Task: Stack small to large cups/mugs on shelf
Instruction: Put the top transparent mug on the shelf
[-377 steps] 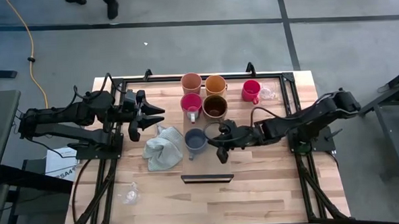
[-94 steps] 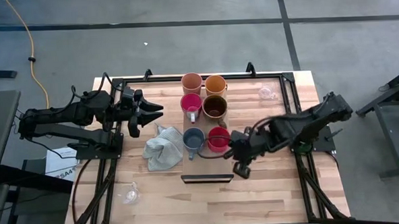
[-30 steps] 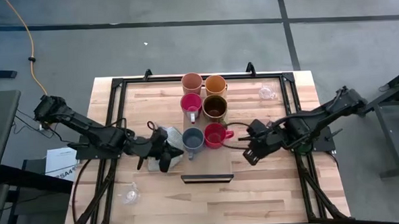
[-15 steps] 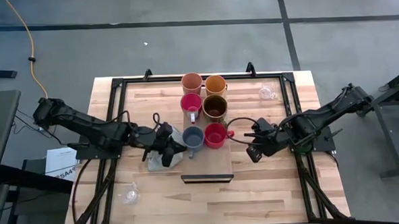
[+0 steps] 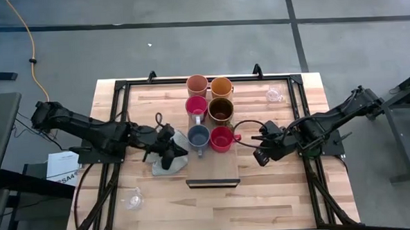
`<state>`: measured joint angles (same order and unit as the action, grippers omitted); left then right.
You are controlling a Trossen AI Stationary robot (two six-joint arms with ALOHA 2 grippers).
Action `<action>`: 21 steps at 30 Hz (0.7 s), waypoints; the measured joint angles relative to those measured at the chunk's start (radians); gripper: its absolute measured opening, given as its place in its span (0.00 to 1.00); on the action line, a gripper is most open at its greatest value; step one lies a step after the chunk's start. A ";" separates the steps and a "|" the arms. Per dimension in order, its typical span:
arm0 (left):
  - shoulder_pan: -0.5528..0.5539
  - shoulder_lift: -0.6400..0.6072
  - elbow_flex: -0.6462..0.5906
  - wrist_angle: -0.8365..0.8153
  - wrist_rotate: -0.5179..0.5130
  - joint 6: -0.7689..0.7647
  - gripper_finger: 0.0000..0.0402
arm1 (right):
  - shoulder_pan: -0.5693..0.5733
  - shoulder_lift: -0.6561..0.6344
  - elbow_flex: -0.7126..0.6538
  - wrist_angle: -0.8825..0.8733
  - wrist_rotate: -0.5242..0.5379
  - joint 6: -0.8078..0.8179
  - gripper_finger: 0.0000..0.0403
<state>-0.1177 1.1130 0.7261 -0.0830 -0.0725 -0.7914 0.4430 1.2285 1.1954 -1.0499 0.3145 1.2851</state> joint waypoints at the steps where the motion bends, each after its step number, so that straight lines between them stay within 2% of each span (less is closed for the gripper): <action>1: 0.000 -0.023 0.000 -0.016 0.010 0.001 0.00 | -0.005 -0.002 0.001 -0.008 0.000 0.006 0.00; 3: 0.000 -0.083 0.000 -0.037 0.036 0.017 0.00 | -0.021 -0.009 0.027 -0.038 0.023 0.016 0.00; 6: 0.001 -0.192 0.002 -0.022 0.037 0.073 0.00 | -0.068 -0.036 0.116 -0.111 0.156 0.006 0.00; 10: 0.000 -0.320 0.035 -0.022 -0.043 0.178 0.00 | -0.166 -0.065 0.221 -0.200 0.336 -0.002 0.00; 16: 0.001 -0.416 0.052 -0.023 -0.168 0.268 0.00 | -0.394 -0.081 0.227 -0.324 0.342 -0.071 0.02; 18: 0.001 -0.424 0.052 -0.026 -0.185 0.268 0.00 | -0.481 -0.081 0.189 -0.334 0.324 -0.093 0.06; 21: 0.000 -0.421 0.052 -0.029 -0.186 0.264 0.00 | -0.606 -0.080 0.107 -0.308 0.277 -0.120 0.19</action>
<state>-0.1173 0.6918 0.7784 -0.1116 -0.2584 -0.5270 -0.1629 1.1489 1.3028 -1.3578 0.5916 1.1652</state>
